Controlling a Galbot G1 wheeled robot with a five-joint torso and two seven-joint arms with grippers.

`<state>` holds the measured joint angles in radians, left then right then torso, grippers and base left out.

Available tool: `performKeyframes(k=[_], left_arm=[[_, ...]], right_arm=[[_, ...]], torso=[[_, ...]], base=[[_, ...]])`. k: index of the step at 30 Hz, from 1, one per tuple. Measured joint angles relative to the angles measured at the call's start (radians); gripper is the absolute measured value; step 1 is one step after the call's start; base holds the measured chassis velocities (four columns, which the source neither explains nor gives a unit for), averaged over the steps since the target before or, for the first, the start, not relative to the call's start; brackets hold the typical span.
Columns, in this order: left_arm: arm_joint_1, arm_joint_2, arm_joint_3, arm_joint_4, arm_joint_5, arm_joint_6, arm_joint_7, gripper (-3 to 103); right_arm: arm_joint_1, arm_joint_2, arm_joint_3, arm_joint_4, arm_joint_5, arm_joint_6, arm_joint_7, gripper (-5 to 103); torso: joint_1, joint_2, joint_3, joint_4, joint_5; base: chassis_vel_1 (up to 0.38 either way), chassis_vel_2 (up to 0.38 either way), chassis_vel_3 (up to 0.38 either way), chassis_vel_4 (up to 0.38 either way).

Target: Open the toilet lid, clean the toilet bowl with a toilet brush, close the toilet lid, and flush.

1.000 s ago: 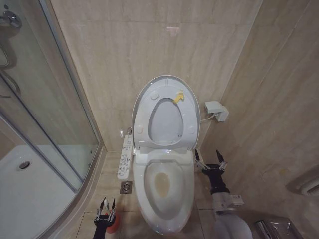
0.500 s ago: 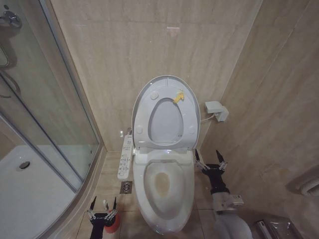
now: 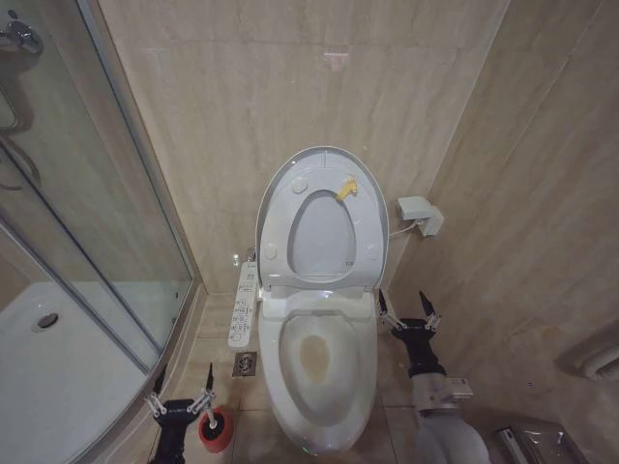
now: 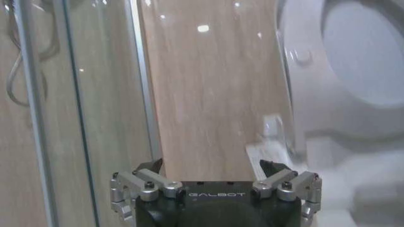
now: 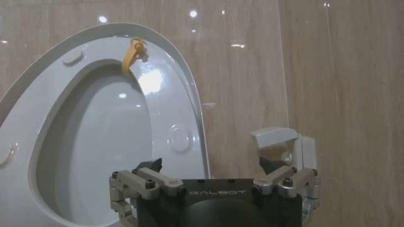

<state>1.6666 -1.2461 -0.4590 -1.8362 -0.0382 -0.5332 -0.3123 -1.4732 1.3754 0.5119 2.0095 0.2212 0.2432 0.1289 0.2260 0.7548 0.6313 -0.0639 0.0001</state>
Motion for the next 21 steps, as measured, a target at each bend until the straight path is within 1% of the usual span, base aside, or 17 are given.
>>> performKeyframes(k=[1,3,4,5,6,9,10,11,13,14,16,18,19,21], left_arm=[[0.0,0.0,0.0,0.0,0.0,0.0,0.0,100],[0.019,0.003,-0.033,-0.088,-0.022,0.047,0.026,100],[0.026,0.006,-0.046,-0.116,-0.032,0.062,0.042,100],[0.026,0.006,-0.046,-0.116,-0.032,0.062,0.042,100],[0.036,0.01,-0.062,-0.147,-0.051,0.078,0.072,100],[0.058,0.013,-0.09,-0.198,-0.09,0.099,0.135,100],[0.058,0.013,-0.09,-0.198,-0.09,0.099,0.135,100],[0.065,0.01,-0.096,-0.213,-0.103,0.103,0.158,100],[0.078,-0.003,-0.096,-0.253,-0.126,0.129,0.177,100],[0.078,-0.003,-0.096,-0.253,-0.126,0.129,0.177,100],[0.094,-0.017,-0.074,-0.312,-0.152,0.187,0.162,100],[0.111,-0.036,-0.038,-0.378,-0.162,0.266,0.12,100],[0.111,-0.036,-0.038,-0.378,-0.162,0.266,0.12,100],[0.125,-0.044,-0.008,-0.437,-0.153,0.333,0.083,100]], right_arm=[[0.0,0.0,0.0,0.0,0.0,0.0,0.0,100],[0.0,0.0,0.0,0.0,0.0,0.0,0.0,100],[0.0,0.0,0.0,0.0,0.0,0.0,0.0,100],[0.0,0.0,0.0,0.0,0.0,0.0,0.0,100],[0.0,0.0,0.0,0.0,0.0,0.0,0.0,100],[0.0,0.0,0.0,0.0,0.0,0.0,0.0,100],[0.0,0.0,0.0,0.0,0.0,0.0,0.0,100],[0.0,0.0,0.0,0.0,0.0,0.0,0.0,100],[0.0,0.0,0.0,0.0,0.0,0.0,0.0,100],[0.0,0.0,0.0,0.0,0.0,0.0,0.0,100],[0.0,0.0,0.0,0.0,0.0,0.0,0.0,100],[0.0,0.0,0.0,0.0,0.0,0.0,0.0,100],[0.0,0.0,0.0,0.0,0.0,0.0,0.0,100],[0.0,0.0,0.0,0.0,0.0,0.0,0.0,100]], torso=[[0.0,0.0,0.0,0.0,0.0],[0.0,0.0,0.0,-0.0001,0.0],[0.0,0.0,0.0,-0.0002,0.0001],[0.0,0.0,0.0,-0.0002,0.0001],[0.0,0.0,0.0,-0.0001,0.0],[0.0,0.0,0.0,0.0,-0.0001],[0.0,0.0,0.0,0.0,-0.0001],[0.0,0.0,0.0,-0.0001,-0.0001],[0.0,0.0,0.0,0.0,0.0],[0.0,0.0,0.0,0.0,0.0],[0.0,0.0,0.0,-0.0001,-0.0001],[0.0,0.0,0.0,0.0,-0.0001],[0.0,0.0,0.0,0.0,-0.0001],[0.0,0.0,0.0,0.0,0.0]], base=[[0.0,0.0,0.0,0.0],[0.0,0.0,0.0,0.0],[0.0,0.0,0.0,0.0],[0.0,0.0,0.0,0.0],[0.0,0.0,0.0,0.0],[0.0,0.0,0.0,0.0],[0.0,0.0,0.0,0.0],[0.0,0.0,0.0,0.0],[0.0,0.0,0.0,0.0],[0.0,0.0,0.0,0.0],[0.0,0.0,0.0,0.0],[0.0,0.0,0.0,0.0],[0.0,0.0,0.0,0.0],[0.0,0.0,0.0,0.0]])
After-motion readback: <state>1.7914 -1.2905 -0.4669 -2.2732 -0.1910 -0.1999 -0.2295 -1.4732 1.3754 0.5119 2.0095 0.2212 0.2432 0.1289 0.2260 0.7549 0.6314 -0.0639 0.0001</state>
